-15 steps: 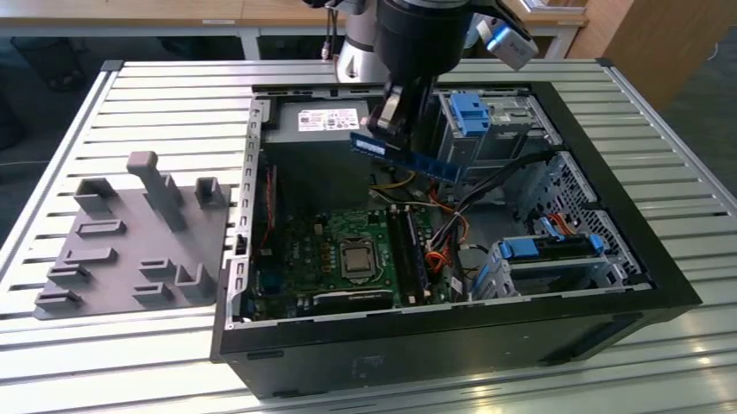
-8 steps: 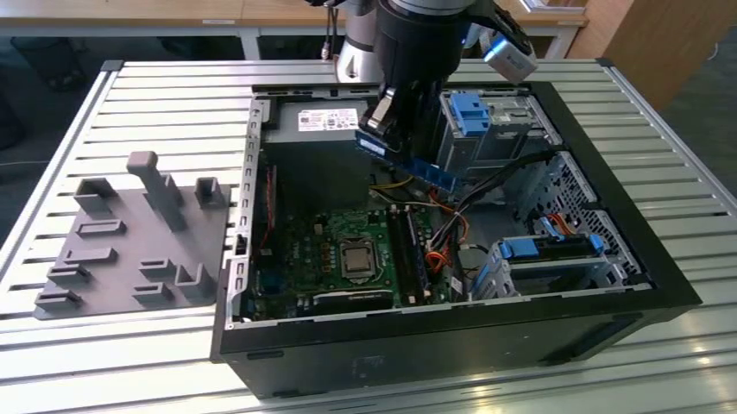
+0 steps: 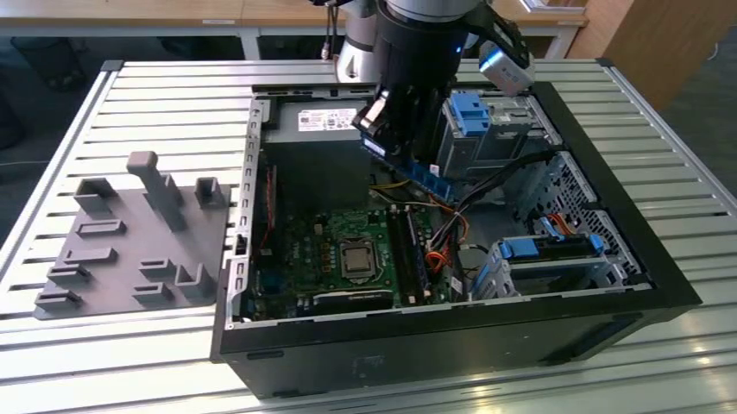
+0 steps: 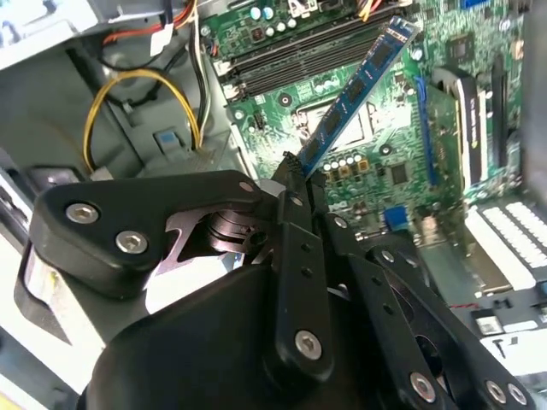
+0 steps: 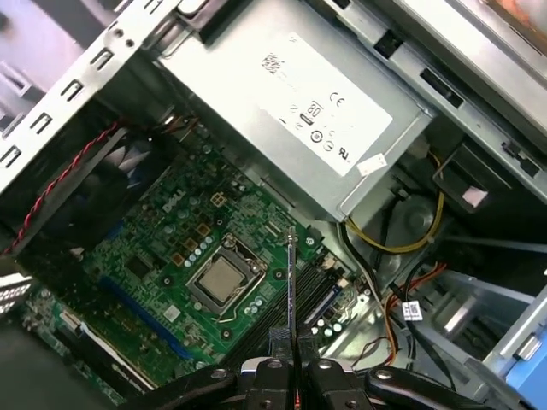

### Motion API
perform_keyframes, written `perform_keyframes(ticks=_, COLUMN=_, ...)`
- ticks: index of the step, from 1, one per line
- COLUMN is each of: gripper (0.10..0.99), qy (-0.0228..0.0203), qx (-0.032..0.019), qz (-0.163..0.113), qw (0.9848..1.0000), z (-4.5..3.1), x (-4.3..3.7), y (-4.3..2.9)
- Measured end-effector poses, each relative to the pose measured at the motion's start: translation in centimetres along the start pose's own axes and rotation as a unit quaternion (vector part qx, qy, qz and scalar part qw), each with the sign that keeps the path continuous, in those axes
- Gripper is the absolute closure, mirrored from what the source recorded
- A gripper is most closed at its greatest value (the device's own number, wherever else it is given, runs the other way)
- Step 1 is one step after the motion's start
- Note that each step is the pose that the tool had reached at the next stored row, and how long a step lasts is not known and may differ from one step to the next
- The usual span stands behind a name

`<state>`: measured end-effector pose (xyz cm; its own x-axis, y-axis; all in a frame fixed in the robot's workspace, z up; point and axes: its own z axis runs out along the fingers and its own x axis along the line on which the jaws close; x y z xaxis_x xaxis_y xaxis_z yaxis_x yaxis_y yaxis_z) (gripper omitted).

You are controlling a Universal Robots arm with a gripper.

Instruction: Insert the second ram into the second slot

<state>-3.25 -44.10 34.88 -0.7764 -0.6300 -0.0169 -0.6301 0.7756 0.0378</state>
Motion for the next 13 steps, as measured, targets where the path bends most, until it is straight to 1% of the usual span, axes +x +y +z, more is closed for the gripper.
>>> perform_keyframes(ticks=2, gripper=0.949, qy=-0.0007, qx=0.0003, qz=0.019, qw=0.9998, z=0.13, x=0.00, y=0.00)
perform_keyframes(ticks=4, gripper=0.949, qy=-0.0014, qx=0.0006, qz=0.037, qw=0.9993, z=0.24, x=0.00, y=-0.01)
perform_keyframes(ticks=6, gripper=0.949, qy=-0.0021, qx=0.0009, qz=0.055, qw=0.9985, z=0.37, x=0.01, y=-0.01)
perform_keyframes(ticks=8, gripper=0.949, qy=-0.0027, qx=0.0012, qz=0.073, qw=0.9974, z=0.48, x=0.01, y=-0.02)
perform_keyframes(ticks=9, gripper=0.949, qy=-0.0034, qx=0.0016, qz=0.091, qw=0.9958, z=0.60, x=0.01, y=-0.02)
perform_keyframes(ticks=11, gripper=0.949, qy=-0.0041, qx=0.0019, qz=0.109, qw=0.9940, z=0.72, x=0.01, y=-0.03)
perform_keyframes(ticks=13, gripper=0.949, qy=-0.0048, qx=0.0022, qz=0.127, qw=0.9919, z=0.83, x=0.01, y=-0.03)
